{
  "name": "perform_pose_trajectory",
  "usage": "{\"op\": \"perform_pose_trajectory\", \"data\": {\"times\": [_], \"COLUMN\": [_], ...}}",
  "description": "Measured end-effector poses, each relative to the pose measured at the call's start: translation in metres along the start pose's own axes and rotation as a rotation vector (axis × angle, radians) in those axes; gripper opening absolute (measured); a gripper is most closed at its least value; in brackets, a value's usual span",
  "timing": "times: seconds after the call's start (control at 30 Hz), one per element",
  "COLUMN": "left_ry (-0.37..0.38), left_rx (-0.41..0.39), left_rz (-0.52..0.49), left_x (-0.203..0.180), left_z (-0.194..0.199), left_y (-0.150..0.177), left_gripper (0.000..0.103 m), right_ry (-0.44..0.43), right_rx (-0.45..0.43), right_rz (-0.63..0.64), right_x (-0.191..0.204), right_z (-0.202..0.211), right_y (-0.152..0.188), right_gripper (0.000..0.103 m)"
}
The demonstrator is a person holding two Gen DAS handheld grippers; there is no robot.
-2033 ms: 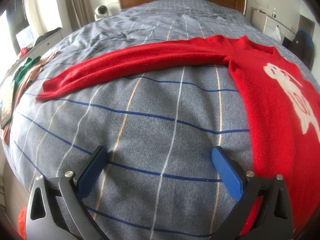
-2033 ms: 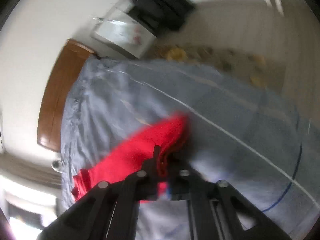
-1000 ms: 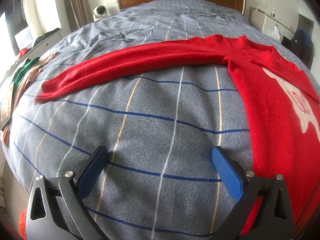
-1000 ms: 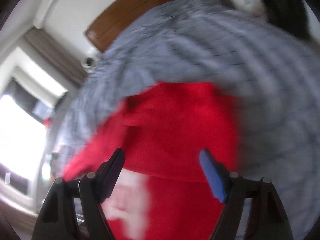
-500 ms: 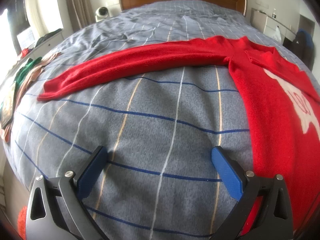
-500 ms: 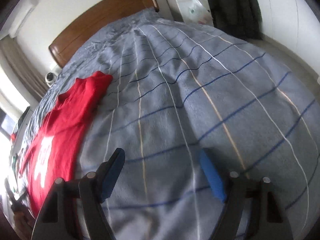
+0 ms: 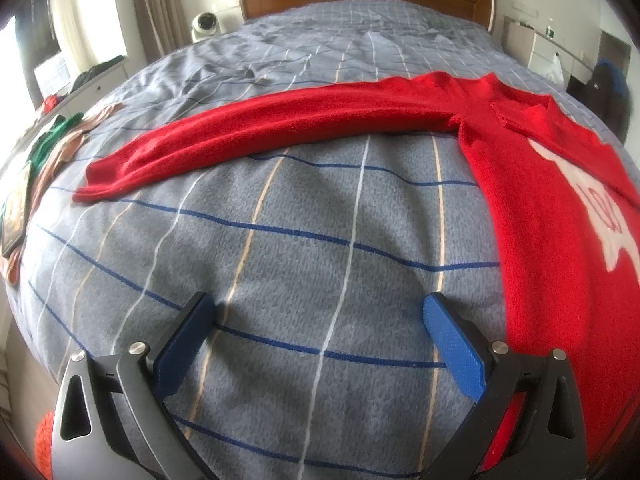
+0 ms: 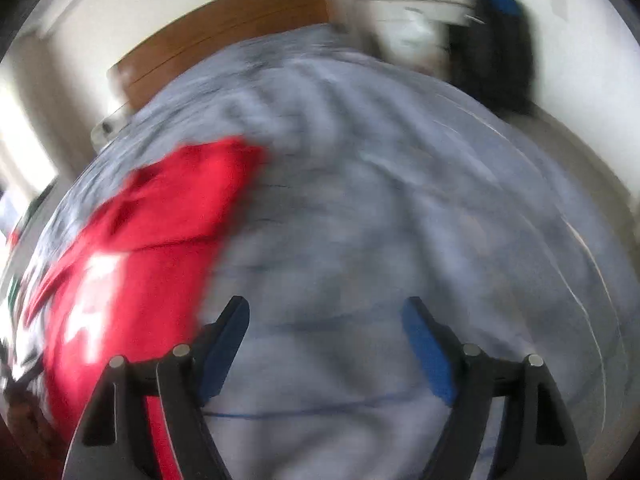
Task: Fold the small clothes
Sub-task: 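Grasp the sweater body beside the white print with the right gripper, then open the right gripper and lift it away from the sweater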
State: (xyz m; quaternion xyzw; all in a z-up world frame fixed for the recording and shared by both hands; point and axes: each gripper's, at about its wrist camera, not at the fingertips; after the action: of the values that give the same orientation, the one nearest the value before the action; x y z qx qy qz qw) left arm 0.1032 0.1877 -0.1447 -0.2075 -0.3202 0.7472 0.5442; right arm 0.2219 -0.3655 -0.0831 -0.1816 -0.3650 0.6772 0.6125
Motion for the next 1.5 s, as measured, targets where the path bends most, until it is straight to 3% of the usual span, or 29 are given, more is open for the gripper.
{"op": "perform_pose_trajectory", "data": {"times": [0.13, 0.23, 0.43, 0.6, 0.67, 0.8, 0.93, 1.0, 1.03, 1.07, 1.1, 1.2, 1.3, 1.4, 1.5], "left_ry": [0.002, 0.002, 0.007, 0.021, 0.025, 0.028, 0.024, 0.021, 0.019, 0.018, 0.018, 0.018, 0.018, 0.018, 0.018], "left_rx": [0.0, -0.004, -0.006, -0.007, -0.007, -0.006, -0.009, -0.012, -0.014, -0.015, -0.016, -0.016, -0.015, -0.016, -0.016], "left_rz": [-0.002, -0.006, -0.011, -0.025, -0.027, -0.028, -0.028, -0.028, -0.028, -0.028, -0.029, -0.03, -0.029, -0.029, -0.029], "left_x": [-0.001, -0.001, -0.002, -0.004, -0.004, -0.004, -0.003, -0.003, -0.003, -0.003, -0.003, -0.003, -0.003, -0.003, -0.003], "left_z": [-0.001, -0.002, -0.002, -0.003, -0.003, -0.003, -0.003, -0.002, -0.002, -0.001, -0.002, -0.002, -0.002, -0.002, -0.002], "left_y": [-0.001, -0.002, -0.001, -0.002, -0.002, -0.002, -0.001, -0.001, -0.001, 0.0, 0.0, 0.0, 0.0, 0.0, 0.0], "left_gripper": [0.103, 0.103, 0.103, 0.103, 0.103, 0.103, 0.103, 0.103, 0.103, 0.103, 0.103, 0.103, 0.103, 0.103, 0.103], "right_ry": [-0.207, -0.275, -0.265, -0.185, -0.165, -0.263, -0.321, -0.327, -0.33, -0.34, -0.373, -0.442, -0.441, -0.342, -0.185], "right_rx": [0.034, 0.069, 0.148, 0.195, 0.217, 0.206, 0.22, 0.244, 0.253, 0.26, 0.247, 0.204, 0.166, 0.13, 0.105], "right_rz": [0.34, 0.551, 0.7, 0.759, 0.758, 0.681, 0.721, 0.684, 0.646, 0.595, 0.537, 0.41, 0.312, 0.246, 0.149], "right_x": [0.13, 0.21, 0.289, 0.31, 0.305, 0.302, 0.301, 0.296, 0.292, 0.286, 0.278, 0.251, 0.207, 0.147, 0.073], "right_z": [-0.016, -0.048, -0.13, -0.176, -0.184, -0.166, -0.148, -0.153, -0.154, -0.154, -0.148, -0.124, -0.097, -0.078, -0.061], "right_y": [-0.051, -0.064, -0.058, -0.048, -0.045, -0.047, -0.033, -0.031, -0.032, -0.035, -0.039, -0.046, -0.046, -0.041, -0.029], "right_gripper": [0.079, 0.074, 0.045, 0.029, 0.007, 0.005, 0.006, 0.011, 0.031, 0.063, 0.072, 0.072, 0.073, 0.073, 0.073]}}
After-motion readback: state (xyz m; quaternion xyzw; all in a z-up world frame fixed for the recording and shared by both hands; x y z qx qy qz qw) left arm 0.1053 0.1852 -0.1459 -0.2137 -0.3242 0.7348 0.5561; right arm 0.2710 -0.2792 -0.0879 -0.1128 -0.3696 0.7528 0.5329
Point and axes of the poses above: each gripper's, at about its wrist camera, not at the fingertips, and z roughly against the way its jaws point, x to its left, y to its underside, and after that the axes turned 6 degrees about -x, right-handed
